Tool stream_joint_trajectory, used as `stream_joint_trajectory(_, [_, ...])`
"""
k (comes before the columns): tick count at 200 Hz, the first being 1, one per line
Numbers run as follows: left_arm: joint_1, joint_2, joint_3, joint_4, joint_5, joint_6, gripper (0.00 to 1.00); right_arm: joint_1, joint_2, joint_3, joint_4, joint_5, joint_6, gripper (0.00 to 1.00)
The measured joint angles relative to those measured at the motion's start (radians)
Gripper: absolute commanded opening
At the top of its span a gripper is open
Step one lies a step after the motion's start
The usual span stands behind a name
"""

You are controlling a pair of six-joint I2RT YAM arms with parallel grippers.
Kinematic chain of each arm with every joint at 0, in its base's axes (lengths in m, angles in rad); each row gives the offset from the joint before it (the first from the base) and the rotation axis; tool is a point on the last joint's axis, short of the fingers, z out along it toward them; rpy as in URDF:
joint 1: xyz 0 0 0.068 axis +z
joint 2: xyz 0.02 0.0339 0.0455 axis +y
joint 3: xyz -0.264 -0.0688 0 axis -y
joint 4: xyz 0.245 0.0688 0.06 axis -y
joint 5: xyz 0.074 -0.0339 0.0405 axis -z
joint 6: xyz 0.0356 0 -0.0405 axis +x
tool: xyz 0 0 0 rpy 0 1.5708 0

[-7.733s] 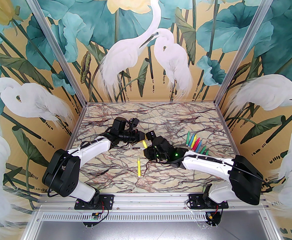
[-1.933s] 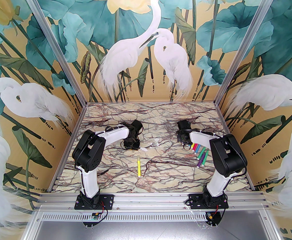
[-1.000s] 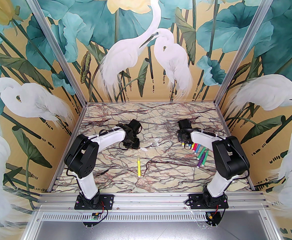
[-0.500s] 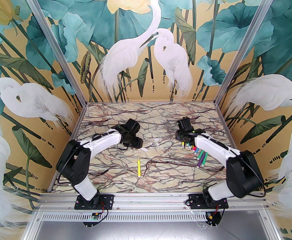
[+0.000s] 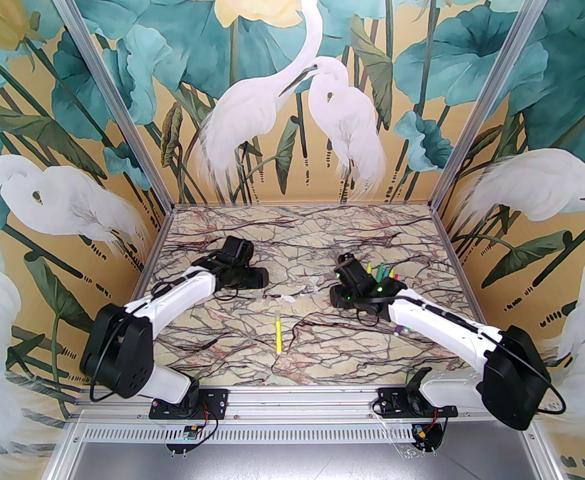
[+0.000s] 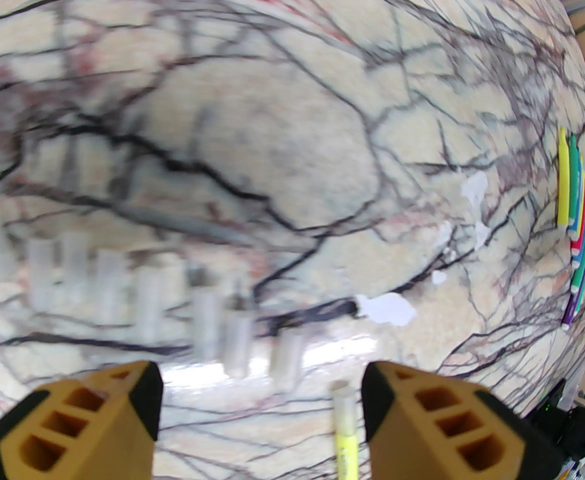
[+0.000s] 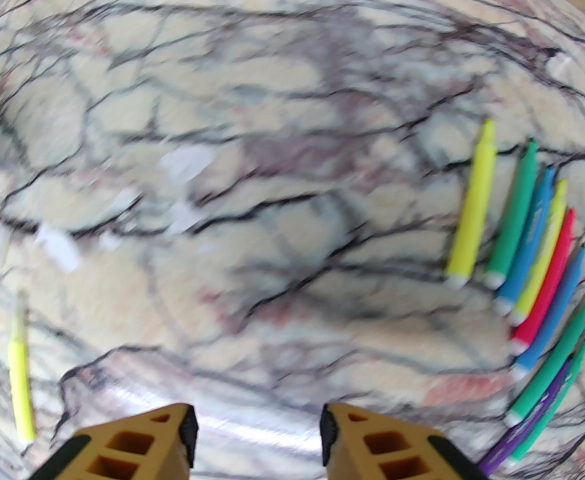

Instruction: Open the pen caps

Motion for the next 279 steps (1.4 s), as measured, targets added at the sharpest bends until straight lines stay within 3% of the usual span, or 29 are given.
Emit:
stream_joint_trajectory(44, [0.039,-0.060,-0.062,0.035,0.000,-0.010,0.73,0.152,0.042,0.014,-0.006,-0.024,0.070,0.48])
stream_joint_trajectory(118, [0.088,-0.164,-0.134,0.061,-0.019,-0.029,0.79,0.332,0.336,0.194,0.018,-0.086,0.118,0.48])
stream_joint_trajectory(177, [0.154,-0.205,-0.195,0.087,-0.023,-0.033,0.81,0.389,0.482,0.298,0.037,-0.117,0.131,0.48])
stream_joint_trajectory(279, [0.159,-0.229,-0.220,0.115,-0.023,-0.041,0.85,0.412,0.599,0.386,0.009,-0.127,0.152,0.45])
